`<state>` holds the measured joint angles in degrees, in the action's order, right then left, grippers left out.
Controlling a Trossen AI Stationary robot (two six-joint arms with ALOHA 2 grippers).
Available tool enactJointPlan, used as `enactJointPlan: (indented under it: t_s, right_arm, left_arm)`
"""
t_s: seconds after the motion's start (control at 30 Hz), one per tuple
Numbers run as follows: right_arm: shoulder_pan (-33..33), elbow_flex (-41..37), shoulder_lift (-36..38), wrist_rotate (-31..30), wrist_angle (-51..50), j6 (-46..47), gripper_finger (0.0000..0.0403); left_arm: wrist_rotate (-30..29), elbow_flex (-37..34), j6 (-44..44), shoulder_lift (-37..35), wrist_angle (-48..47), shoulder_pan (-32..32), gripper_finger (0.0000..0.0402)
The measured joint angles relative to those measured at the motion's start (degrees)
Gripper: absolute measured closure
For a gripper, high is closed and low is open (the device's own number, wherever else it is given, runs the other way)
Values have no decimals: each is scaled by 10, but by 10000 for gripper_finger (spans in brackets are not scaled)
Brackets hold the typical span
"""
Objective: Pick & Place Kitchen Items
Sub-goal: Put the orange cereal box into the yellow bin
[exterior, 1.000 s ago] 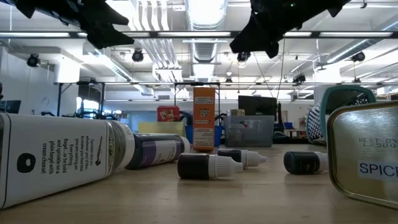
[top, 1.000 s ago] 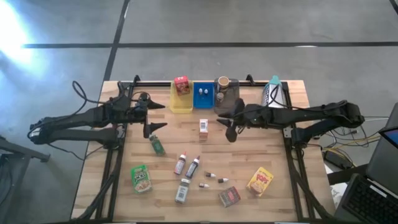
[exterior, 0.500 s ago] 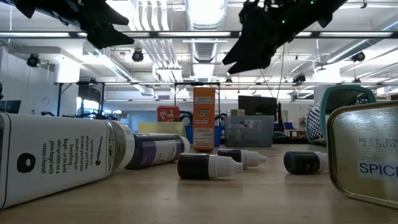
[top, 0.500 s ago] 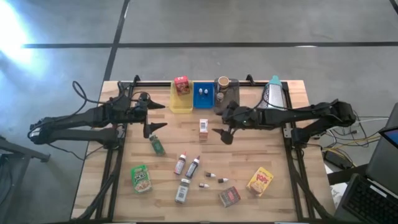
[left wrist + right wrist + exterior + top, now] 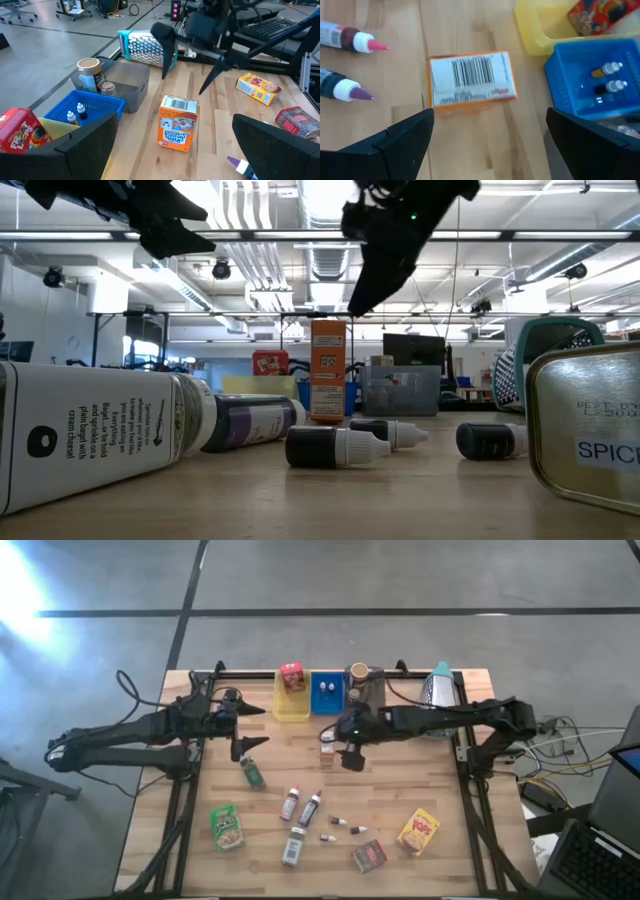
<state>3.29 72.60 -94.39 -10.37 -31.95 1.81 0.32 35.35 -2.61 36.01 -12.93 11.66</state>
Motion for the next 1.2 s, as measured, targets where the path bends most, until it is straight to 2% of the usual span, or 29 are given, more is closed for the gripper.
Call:
enactJointPlan:
  t_s: [0.2,0.33,0.43,0.6,0.77,0.83,1.2]
  right_arm:
    - [-5,70,-52,5,-71,-59,21]
    - [-5,81,-46,6,-95,-62,21]
    - [-5,78,-33,20,-93,-44,21]
    - [-14,75,-22,92,-99,-9,22]
    - [-50,73,-3,85,-111,41,23]
    - [-74,74,0,58,-111,78,23]
    - [-229,67,6,-208,-92,342,23]
  left_arm:
    - [0,0,0,0,-1,0,2]
    - [0,0,0,0,-6,0,2]
    - [0,0,6,0,-8,0,2]
    - [0,0,6,0,-12,0,2]
    - [-5,0,14,0,-14,0,2]
    - [-8,0,15,0,-13,0,2]
    - [-9,0,-10,-5,-58,0,2]
